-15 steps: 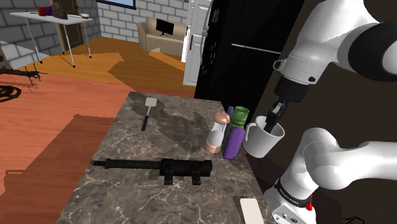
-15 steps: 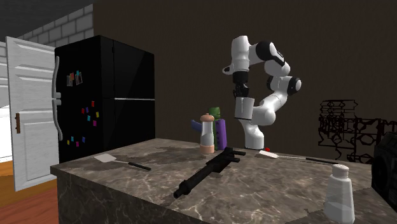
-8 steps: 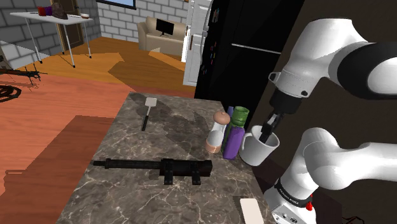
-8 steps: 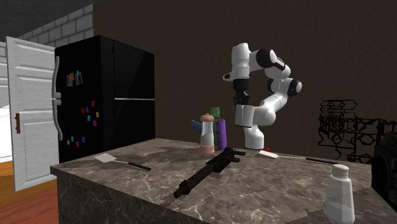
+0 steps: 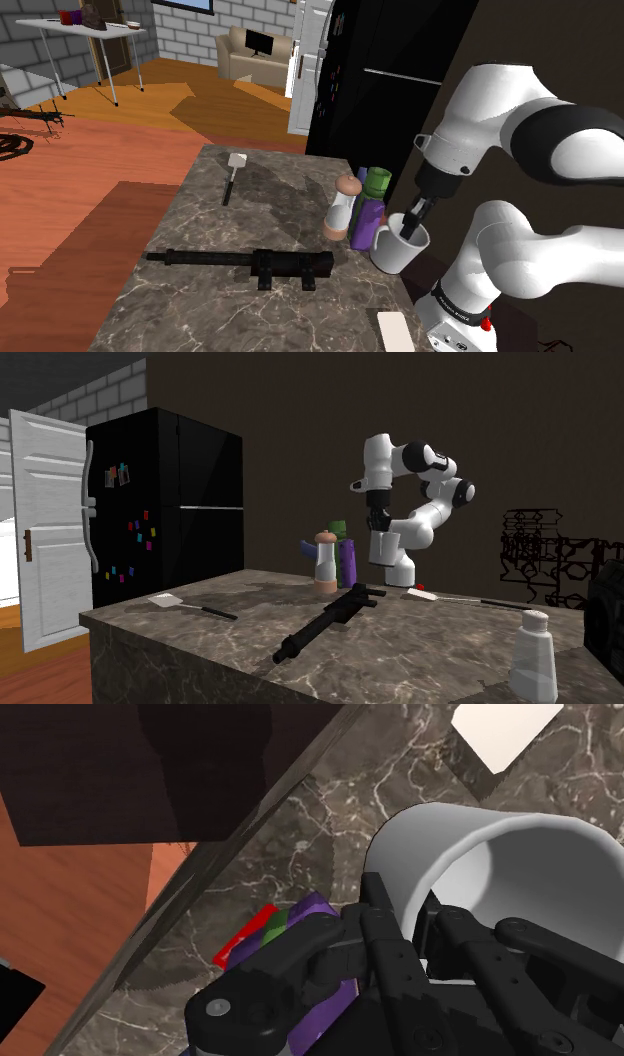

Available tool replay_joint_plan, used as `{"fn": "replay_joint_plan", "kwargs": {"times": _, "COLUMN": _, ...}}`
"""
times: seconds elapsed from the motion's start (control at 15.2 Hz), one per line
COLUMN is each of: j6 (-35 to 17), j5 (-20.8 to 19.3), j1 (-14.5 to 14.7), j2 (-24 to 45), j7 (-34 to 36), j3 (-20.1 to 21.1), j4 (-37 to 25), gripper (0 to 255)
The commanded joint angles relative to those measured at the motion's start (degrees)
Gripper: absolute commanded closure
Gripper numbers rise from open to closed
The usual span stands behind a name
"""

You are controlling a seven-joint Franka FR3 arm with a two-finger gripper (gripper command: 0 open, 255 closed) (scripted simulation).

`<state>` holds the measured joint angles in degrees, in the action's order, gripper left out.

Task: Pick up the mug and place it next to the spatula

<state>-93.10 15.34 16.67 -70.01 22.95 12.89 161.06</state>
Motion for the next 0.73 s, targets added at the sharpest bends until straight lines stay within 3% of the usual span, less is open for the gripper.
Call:
{"fn": "replay_joint_plan", "kwargs": {"times": 0.0, "j6": -1.37, "j5": 0.40, "j1": 0.20, "j2": -0.20, "j7": -0.10, "j3": 0.39, "j4": 1.54, "gripper": 255}}
{"fn": "replay_joint_plan", "kwargs": {"times": 0.66, "j6": -8.15, "j5": 2.85, "j1": 1.72, "j2": -1.26, "j7": -0.35, "j3": 2.63, "j4": 9.49, "gripper": 255}}
